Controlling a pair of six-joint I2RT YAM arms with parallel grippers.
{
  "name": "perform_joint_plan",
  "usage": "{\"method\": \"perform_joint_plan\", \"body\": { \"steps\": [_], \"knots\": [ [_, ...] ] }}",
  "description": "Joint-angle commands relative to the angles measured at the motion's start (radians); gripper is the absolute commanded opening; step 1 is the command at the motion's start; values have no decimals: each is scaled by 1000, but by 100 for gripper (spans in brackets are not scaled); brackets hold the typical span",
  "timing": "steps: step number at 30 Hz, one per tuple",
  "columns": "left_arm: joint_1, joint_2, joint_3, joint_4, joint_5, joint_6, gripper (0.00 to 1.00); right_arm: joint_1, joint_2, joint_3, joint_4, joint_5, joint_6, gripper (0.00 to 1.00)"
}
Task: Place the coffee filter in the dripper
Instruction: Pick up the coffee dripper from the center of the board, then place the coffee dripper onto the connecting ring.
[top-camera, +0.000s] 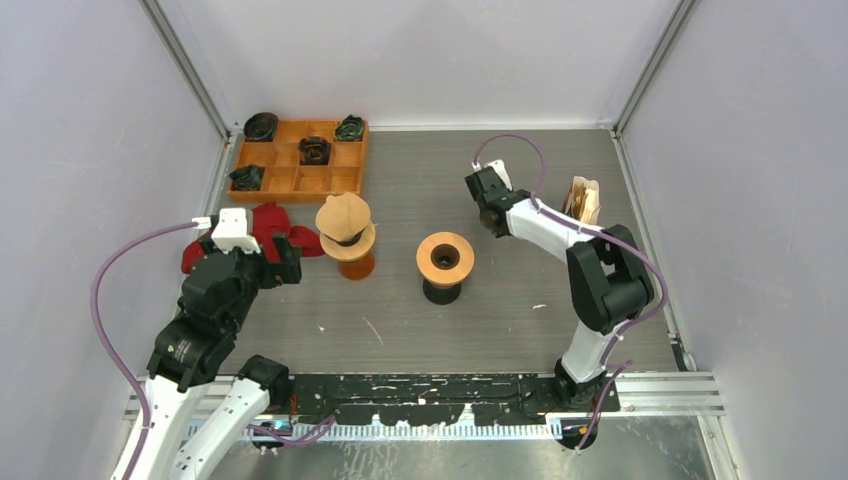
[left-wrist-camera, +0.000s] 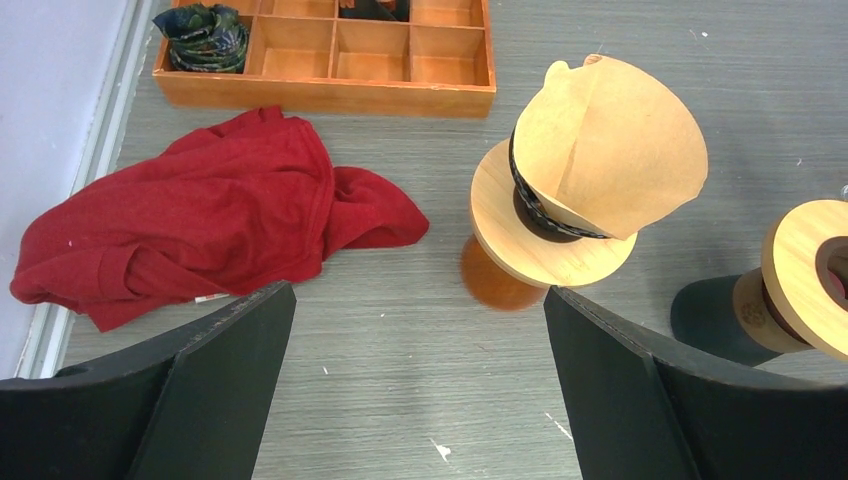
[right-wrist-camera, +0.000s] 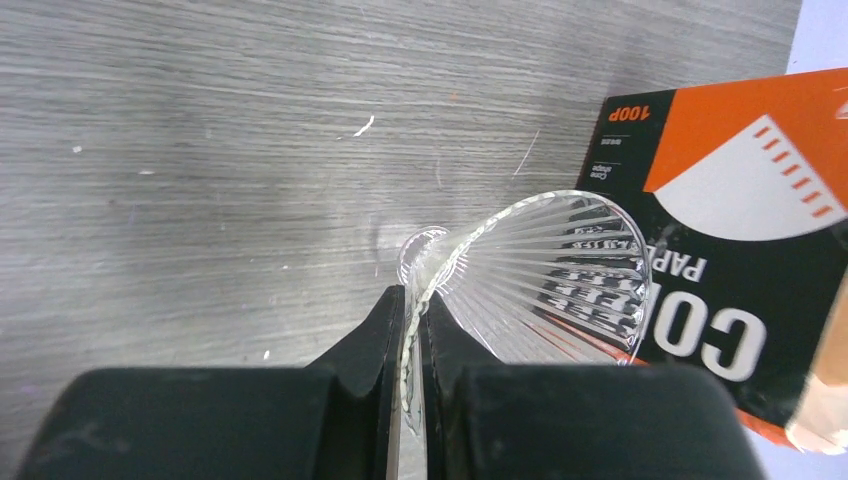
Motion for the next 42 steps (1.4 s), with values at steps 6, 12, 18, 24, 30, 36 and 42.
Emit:
{"method": "perform_joint_plan", "body": {
  "steps": [6, 12, 18, 24, 30, 36, 42],
  "knots": [
    [8, -21, 6, 67, 13, 6, 99, 101, -199, 106, -104, 76, -14, 5],
    [8, -30, 5, 66, 7, 6, 99, 190, -255, 186, -215, 120, -23, 5],
    [8, -36, 5, 65, -1, 8, 99, 288, -284, 270, -336, 140, -25, 5],
    [8, -35, 5, 64, -6, 9, 99, 400, -310, 340, -415, 122, -24, 5],
    [8, -34, 5, 64, -7, 8, 99, 490, -312, 397, -467, 57, -23, 5],
    [8, -34, 5, 64, -10, 8, 99, 562, -288, 421, -517, 42, -18, 5],
    [8, -36, 5, 64, -12, 8, 99, 622, -257, 437, -550, 25, -1, 5]
  ]
}}
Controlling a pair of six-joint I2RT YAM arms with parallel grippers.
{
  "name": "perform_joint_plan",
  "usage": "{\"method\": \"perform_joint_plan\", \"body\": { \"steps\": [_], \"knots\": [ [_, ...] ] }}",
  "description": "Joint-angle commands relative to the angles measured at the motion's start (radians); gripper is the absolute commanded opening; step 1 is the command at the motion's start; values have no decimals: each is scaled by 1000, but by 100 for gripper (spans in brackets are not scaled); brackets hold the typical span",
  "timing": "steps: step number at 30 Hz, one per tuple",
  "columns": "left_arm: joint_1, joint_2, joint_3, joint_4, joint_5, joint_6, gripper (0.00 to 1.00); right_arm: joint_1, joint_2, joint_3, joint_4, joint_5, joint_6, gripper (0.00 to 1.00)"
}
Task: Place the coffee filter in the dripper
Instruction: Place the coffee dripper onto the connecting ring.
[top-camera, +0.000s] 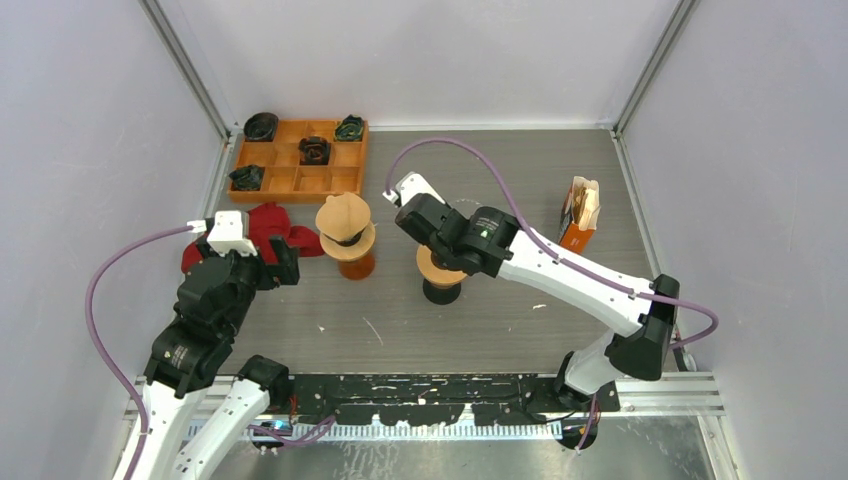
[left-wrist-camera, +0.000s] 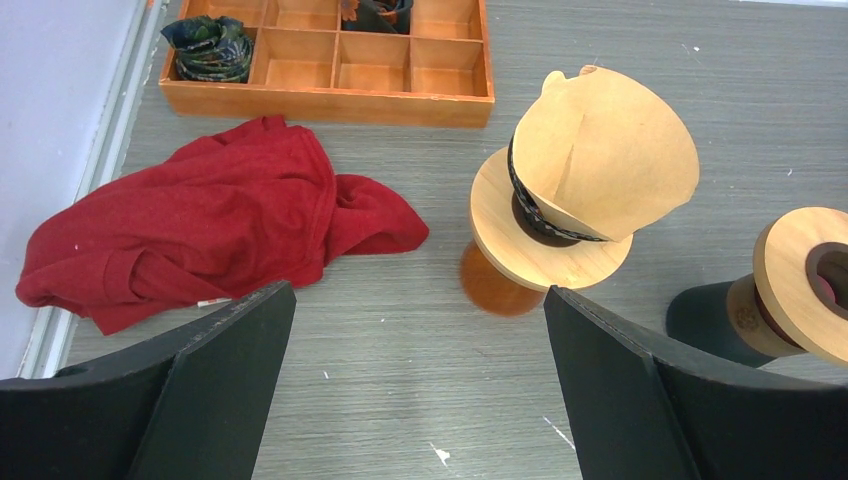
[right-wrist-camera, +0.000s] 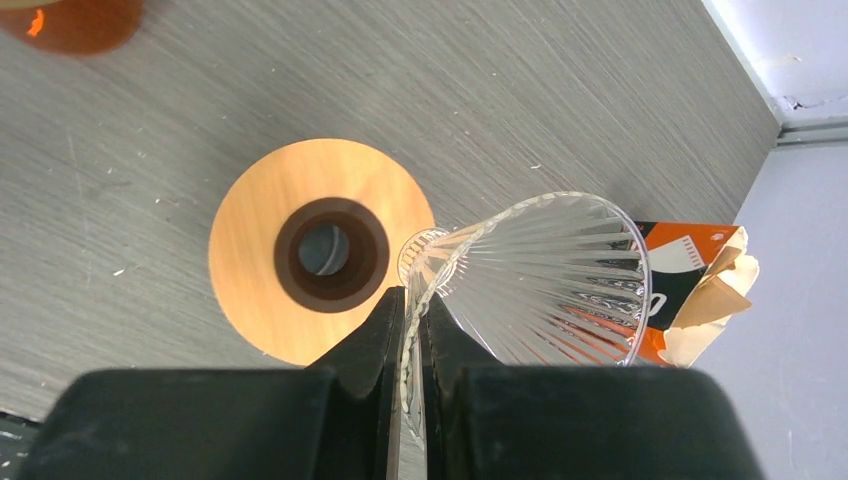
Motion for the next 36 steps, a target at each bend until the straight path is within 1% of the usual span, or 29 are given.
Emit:
{"method": "perform_joint_plan", "body": {
  "steps": [1, 10, 26, 32, 36],
  "knots": [
    [8, -9, 5, 62, -11, 6, 99, 43, 16, 66, -21, -3, 12, 5],
    [7, -9, 5, 61, -13, 7, 99, 92, 71, 62, -8, -20, 16, 5],
    [8, -4, 4, 60, -17, 8, 99, 101, 135, -5, 40, 2, 27, 6],
    [7, -1, 3, 62, -15, 8, 99, 102, 153, -26, 42, 22, 45, 10],
    [8, 0, 4, 61, -14, 8, 99, 102, 157, -34, 53, 13, 50, 17]
  ]
}}
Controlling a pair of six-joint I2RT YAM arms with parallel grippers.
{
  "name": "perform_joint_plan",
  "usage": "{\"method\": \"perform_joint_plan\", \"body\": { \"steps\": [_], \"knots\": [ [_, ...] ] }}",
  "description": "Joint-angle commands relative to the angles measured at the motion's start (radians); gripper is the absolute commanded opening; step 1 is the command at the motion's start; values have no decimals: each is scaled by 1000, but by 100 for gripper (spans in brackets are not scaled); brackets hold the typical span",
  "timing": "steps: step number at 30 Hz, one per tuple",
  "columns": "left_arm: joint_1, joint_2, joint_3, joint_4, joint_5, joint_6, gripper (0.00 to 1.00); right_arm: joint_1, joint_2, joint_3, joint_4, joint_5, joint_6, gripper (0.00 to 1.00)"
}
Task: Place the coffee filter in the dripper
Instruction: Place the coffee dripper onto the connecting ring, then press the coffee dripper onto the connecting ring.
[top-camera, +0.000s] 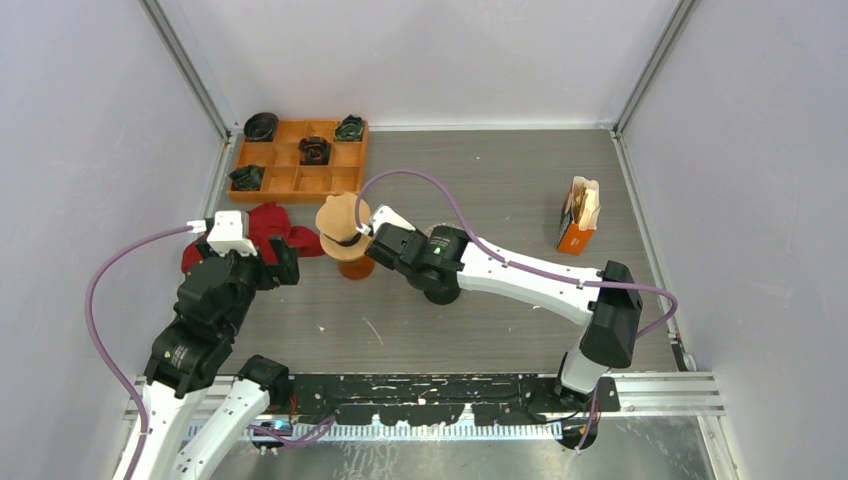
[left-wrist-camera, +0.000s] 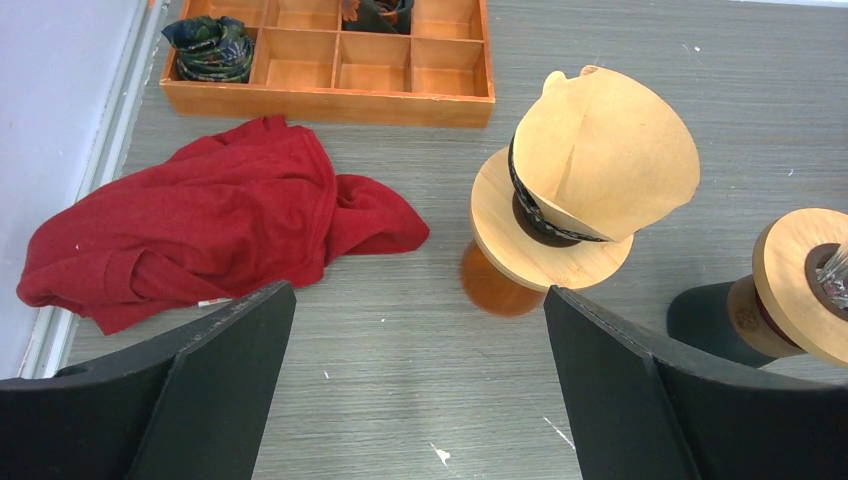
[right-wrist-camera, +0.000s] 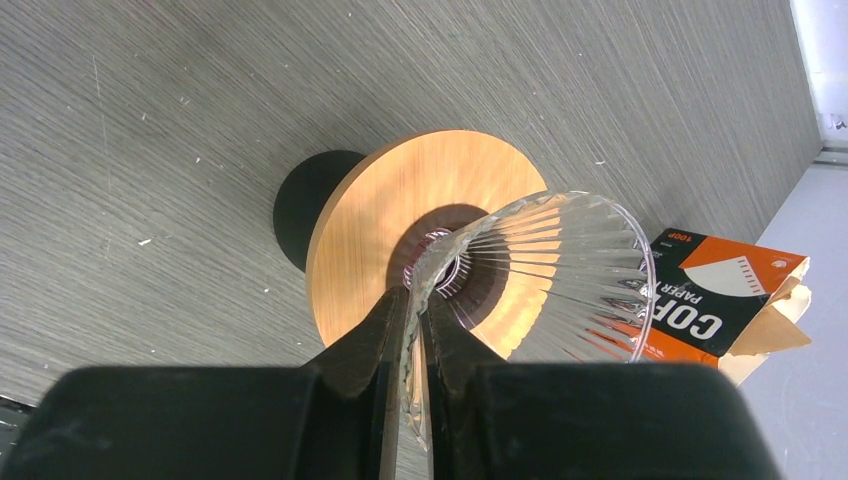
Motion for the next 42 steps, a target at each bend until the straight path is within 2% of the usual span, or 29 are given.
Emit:
{"method": "perform_joint_plan", "body": {
  "steps": [1, 8, 16, 27, 35, 42],
  "knots": [
    [8, 1, 3, 62, -11, 8, 99, 7, -1, 2, 41, 20, 25, 18],
    [8, 5, 4, 62, -6, 7, 99, 13, -15, 18, 54, -6, 37, 36],
    [8, 30, 23, 79, 29, 13, 99, 13, -73, 42, 65, -49, 25, 50],
    [8, 184, 209, 21, 242, -45, 99, 11, -168, 81, 95, -53, -15, 67],
    [7, 351, 325, -58, 430, -123, 100, -138, -279, 28, 133, -160, 33, 69],
    [2, 455, 353, -13, 574, -210, 95, -306, -389, -104, 216, -321, 78, 66]
  ]
}}
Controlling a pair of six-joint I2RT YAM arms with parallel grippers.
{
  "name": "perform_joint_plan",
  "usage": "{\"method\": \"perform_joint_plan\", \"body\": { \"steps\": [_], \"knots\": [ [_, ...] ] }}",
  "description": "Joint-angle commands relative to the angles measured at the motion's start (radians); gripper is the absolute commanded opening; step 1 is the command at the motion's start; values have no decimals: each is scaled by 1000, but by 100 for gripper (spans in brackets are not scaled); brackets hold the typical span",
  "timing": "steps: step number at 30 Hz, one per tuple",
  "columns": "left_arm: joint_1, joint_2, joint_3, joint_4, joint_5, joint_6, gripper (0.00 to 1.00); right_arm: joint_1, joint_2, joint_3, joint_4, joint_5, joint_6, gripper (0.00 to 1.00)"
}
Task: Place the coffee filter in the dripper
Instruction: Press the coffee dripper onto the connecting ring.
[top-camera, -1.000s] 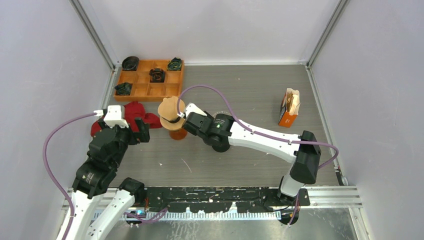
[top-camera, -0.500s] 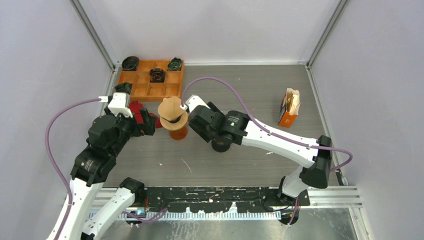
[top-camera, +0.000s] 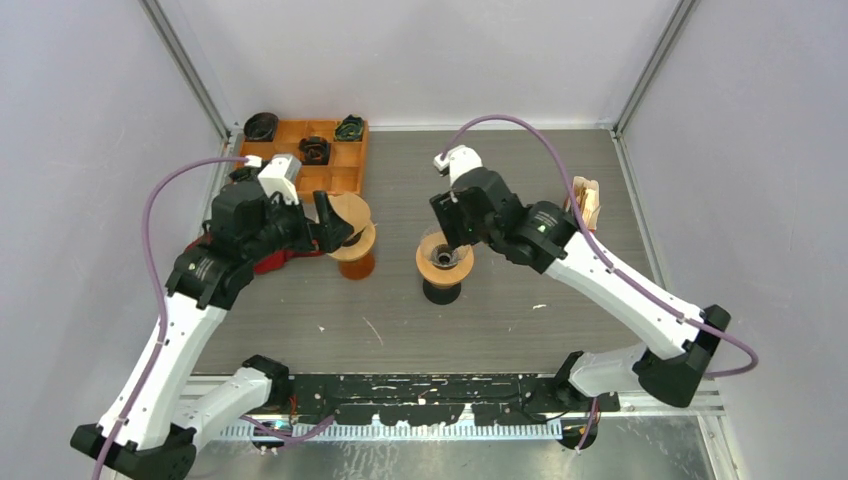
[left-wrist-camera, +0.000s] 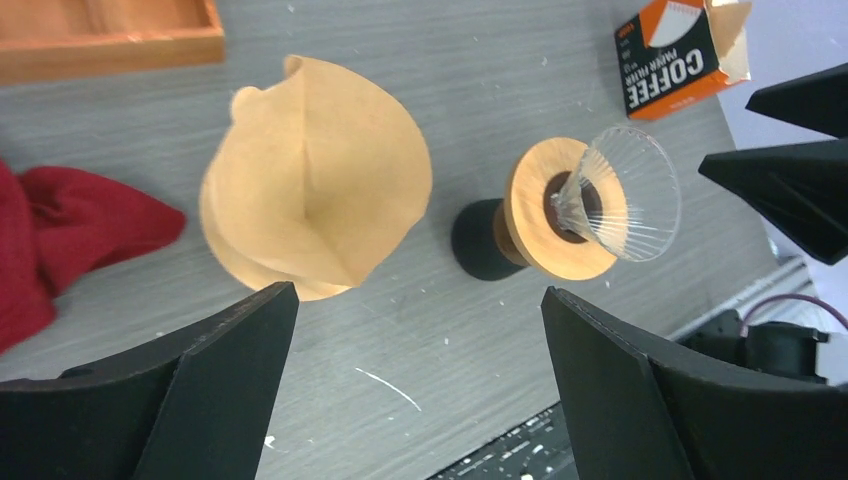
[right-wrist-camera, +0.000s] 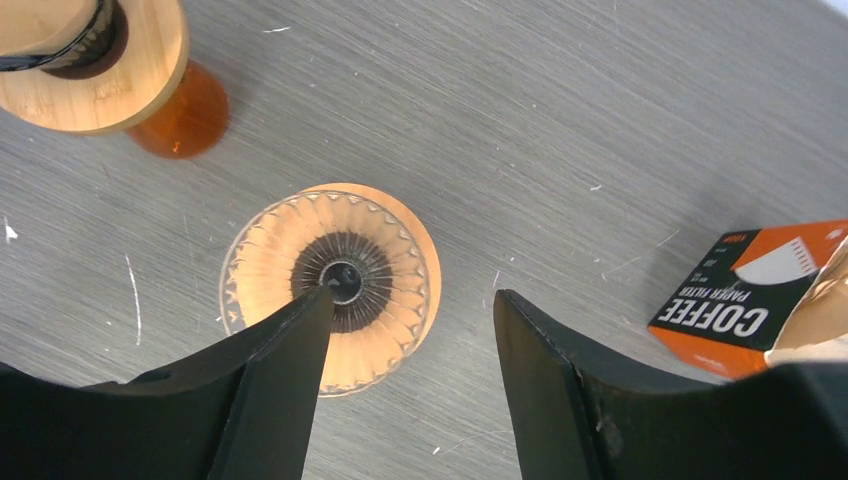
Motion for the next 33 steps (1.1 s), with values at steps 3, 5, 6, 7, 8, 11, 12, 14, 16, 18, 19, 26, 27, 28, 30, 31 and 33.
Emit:
{"method": "perform_joint_plan", "body": {
  "steps": [3, 5, 6, 7, 8, 11, 12, 14, 16, 18, 19, 26, 27, 28, 30, 31, 33],
  "knots": [
    [-9, 71, 50, 53, 158, -104, 93, -127, -91, -101, 121, -200, 55, 65],
    [-26, 93, 49, 72, 163, -127, 93, -155, -101, -131, 137, -244, 63, 63],
    [-37, 102, 49, 80, 162, -136, 92, -168, -102, -142, 143, -258, 69, 63],
    [-51, 111, 50, 88, 160, -143, 92, -179, -105, -153, 148, -268, 74, 62],
    [-66, 121, 49, 94, 155, -151, 92, -190, -107, -163, 153, -278, 82, 61],
    [-128, 161, 53, 114, 116, -168, 91, -225, -113, -197, 173, -324, 96, 59],
    [-150, 179, 54, 118, 102, -174, 91, -233, -114, -208, 181, -337, 99, 58],
    [-193, 214, 61, 122, 78, -180, 91, -243, -117, -226, 192, -358, 107, 57],
    [-229, 247, 71, 127, 55, -183, 90, -248, -118, -241, 202, -373, 111, 55],
    [-256, 278, 78, 131, 35, -187, 90, -254, -117, -252, 208, -378, 115, 53],
    [-264, 294, 82, 135, 31, -191, 89, -257, -117, -257, 211, -380, 117, 52],
    [-307, 388, 120, 154, 30, -198, 83, -275, -108, -277, 223, -398, 123, 45],
    [-310, 407, 125, 155, 30, -197, 82, -276, -106, -277, 225, -400, 123, 45],
    [-313, 430, 130, 158, 29, -198, 82, -277, -104, -278, 224, -404, 123, 44],
    [-318, 457, 142, 156, 28, -197, 79, -278, -99, -276, 227, -413, 123, 43],
    [-319, 469, 146, 156, 29, -198, 79, -278, -96, -276, 229, -418, 123, 43],
    [-321, 493, 157, 155, 30, -203, 78, -279, -88, -275, 229, -424, 126, 41]
  ]
}}
